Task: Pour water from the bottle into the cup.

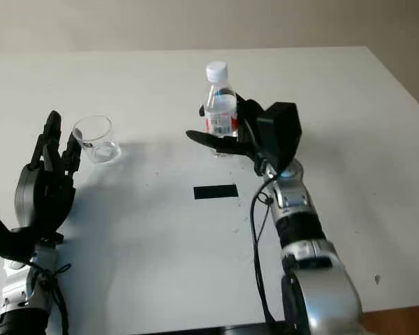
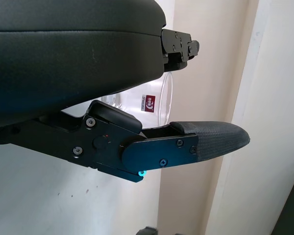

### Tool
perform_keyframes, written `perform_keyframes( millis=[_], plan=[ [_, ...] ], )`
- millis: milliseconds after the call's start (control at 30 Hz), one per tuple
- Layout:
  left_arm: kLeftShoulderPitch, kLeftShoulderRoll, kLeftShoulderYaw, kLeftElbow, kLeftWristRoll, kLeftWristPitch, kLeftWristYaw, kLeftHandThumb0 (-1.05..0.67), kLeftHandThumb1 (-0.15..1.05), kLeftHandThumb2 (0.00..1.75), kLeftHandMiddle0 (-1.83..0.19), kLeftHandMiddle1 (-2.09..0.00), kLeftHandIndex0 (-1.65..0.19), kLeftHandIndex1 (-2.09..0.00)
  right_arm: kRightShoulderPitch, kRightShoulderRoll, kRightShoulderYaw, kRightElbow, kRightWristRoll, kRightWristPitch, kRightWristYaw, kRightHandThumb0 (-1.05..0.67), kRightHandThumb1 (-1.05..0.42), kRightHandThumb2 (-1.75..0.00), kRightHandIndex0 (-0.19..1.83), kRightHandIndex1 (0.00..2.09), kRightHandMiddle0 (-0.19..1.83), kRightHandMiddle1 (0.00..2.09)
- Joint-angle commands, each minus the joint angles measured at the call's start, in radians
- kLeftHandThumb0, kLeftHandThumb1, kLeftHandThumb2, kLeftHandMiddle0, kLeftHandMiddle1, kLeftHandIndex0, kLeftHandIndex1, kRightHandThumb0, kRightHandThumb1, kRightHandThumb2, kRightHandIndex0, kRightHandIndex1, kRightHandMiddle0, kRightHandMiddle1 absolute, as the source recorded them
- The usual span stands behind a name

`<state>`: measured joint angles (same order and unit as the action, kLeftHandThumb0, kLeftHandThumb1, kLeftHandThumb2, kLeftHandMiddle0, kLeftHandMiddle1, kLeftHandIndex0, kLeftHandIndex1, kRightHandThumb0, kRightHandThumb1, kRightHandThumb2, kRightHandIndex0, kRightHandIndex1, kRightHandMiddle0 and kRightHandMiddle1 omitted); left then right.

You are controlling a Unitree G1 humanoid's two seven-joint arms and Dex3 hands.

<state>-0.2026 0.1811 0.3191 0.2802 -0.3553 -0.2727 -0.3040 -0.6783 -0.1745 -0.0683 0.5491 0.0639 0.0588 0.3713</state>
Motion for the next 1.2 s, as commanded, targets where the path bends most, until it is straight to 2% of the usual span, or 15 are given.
perform_keyframes(
  millis=[0,67,167,267,367,467,600,700,1033,1167],
  plan=[
    [0.025,-0.007,-0.004,-0.007,0.001,0.001,-0.001,-0.87,1.05,0.56,-0.01,0.00,0.02,0.00,0.042,-0.012,0.006,-0.106,0.019,0.057,0.007,-0.13,-1.05,-0.34,1.19,2.09,0.29,2.09],
    [0.026,-0.009,-0.004,-0.005,-0.004,-0.002,-0.007,-0.87,1.05,0.55,0.01,0.00,0.03,0.00,0.075,-0.010,0.013,-0.166,0.023,0.094,0.007,-0.14,-1.05,-0.34,1.14,2.09,0.13,2.09],
    [0.026,-0.011,-0.004,0.000,-0.005,-0.005,-0.010,-0.87,1.05,0.54,0.01,0.00,0.03,0.00,0.111,0.004,0.012,-0.226,0.046,0.146,0.002,-0.13,-1.05,-0.35,1.17,2.09,-0.11,2.09],
    [0.024,-0.011,-0.004,0.002,-0.005,-0.005,-0.012,-0.87,1.05,0.54,0.00,0.00,0.02,0.00,0.136,0.020,0.006,-0.268,0.083,0.201,-0.001,-0.13,-1.05,-0.37,1.13,2.09,-0.18,2.09],
    [0.026,-0.012,-0.004,-0.005,-0.008,0.002,-0.011,-0.87,1.05,0.54,0.02,0.00,0.04,0.00,0.155,0.041,0.006,-0.291,0.118,0.242,-0.009,-0.13,-1.05,-0.38,0.63,2.09,-0.19,2.09],
    [0.026,-0.014,-0.003,-0.005,-0.009,0.001,-0.010,-0.87,1.05,0.53,0.02,0.00,0.04,0.00,0.175,0.057,0.015,-0.308,0.130,0.254,-0.015,-0.14,-1.05,-0.39,0.54,2.09,-0.19,2.09],
    [0.028,-0.013,-0.003,-0.009,-0.006,0.006,-0.006,-0.87,1.05,0.54,0.02,0.00,0.04,0.00,0.183,0.073,0.019,-0.300,0.137,0.264,-0.029,-0.14,-1.05,-0.42,0.69,2.09,-0.19,2.09],
    [0.033,-0.013,-0.004,-0.020,-0.004,0.012,-0.003,-0.87,1.05,0.54,0.02,0.00,0.04,0.00,0.186,0.078,0.027,-0.290,0.133,0.262,-0.037,-0.14,-1.05,-0.42,0.90,2.09,-0.19,2.09],
    [0.035,-0.012,-0.002,-0.021,-0.005,0.008,-0.006,-0.86,1.05,0.55,0.02,0.00,0.05,0.00,0.197,0.081,0.054,-0.279,0.114,0.256,-0.060,-0.14,-1.05,-0.40,1.05,2.09,-0.19,2.09],
    [0.036,-0.012,-0.003,-0.025,-0.001,0.014,0.000,-0.86,1.05,0.55,0.03,0.00,0.06,0.00,0.207,0.071,0.079,-0.264,0.068,0.195,-0.070,-0.15,-1.05,-0.38,1.14,2.09,-0.19,2.09]
  ],
)
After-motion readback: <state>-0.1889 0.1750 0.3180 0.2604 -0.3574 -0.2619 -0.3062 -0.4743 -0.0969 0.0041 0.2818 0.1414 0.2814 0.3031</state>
